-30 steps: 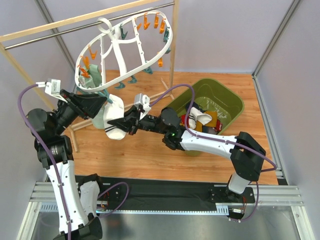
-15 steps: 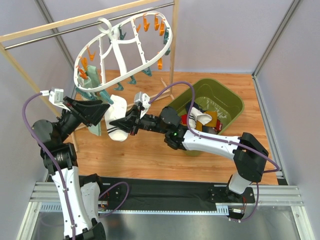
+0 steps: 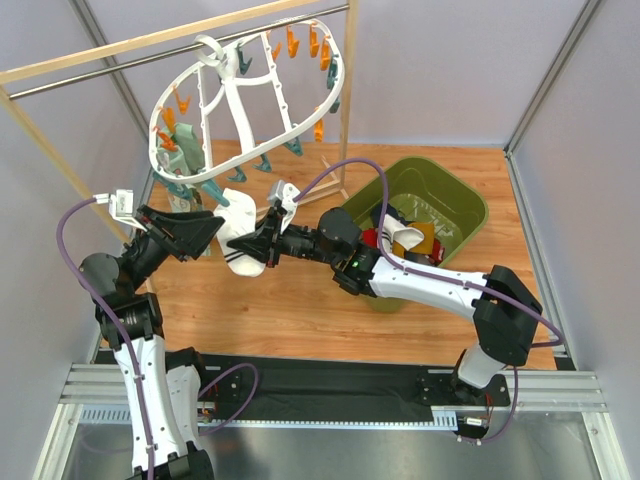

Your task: Remove the socks clipped to the hanger

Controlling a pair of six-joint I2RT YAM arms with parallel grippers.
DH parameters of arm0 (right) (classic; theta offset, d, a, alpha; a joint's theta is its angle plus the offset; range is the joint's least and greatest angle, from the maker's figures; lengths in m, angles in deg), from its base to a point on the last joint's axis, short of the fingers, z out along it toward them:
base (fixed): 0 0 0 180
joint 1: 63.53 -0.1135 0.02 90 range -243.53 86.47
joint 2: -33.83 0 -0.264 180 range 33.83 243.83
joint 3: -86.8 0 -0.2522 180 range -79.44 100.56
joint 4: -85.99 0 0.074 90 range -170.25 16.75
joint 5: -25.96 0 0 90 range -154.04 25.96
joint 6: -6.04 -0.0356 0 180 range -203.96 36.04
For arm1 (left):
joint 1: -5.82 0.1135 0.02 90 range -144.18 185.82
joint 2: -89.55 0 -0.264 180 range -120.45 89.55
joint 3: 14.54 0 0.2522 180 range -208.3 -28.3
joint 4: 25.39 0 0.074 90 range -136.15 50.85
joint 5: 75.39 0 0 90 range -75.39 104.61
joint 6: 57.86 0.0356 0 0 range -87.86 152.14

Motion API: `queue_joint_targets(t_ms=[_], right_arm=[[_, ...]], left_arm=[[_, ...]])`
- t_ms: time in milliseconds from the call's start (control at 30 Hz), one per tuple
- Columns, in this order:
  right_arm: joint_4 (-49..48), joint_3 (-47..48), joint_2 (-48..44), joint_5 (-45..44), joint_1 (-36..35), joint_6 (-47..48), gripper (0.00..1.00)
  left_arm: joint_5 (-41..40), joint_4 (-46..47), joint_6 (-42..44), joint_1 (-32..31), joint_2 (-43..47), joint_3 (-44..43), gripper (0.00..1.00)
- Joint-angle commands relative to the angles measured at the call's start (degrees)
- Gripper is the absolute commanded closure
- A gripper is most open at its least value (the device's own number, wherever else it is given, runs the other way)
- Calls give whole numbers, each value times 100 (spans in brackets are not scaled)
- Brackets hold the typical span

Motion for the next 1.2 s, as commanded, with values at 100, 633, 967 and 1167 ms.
queue_joint_targets(t_ms=[100, 633, 967, 1167], right_arm=[[32, 108, -371, 406, 40, 119, 96], [637, 415, -318, 503, 57, 189, 69], [3674, 1504, -811, -657, 84, 1200, 32], [4900, 2823, -583, -676, 84, 1683, 30]], left_arm=[[115, 700, -83, 41, -40, 225, 32], [432, 3410, -1508, -434, -744, 859, 74], [371, 2961, -1015, -443, -1147, 701, 100], [379, 3382, -1094, -460, -1446, 692, 100]])
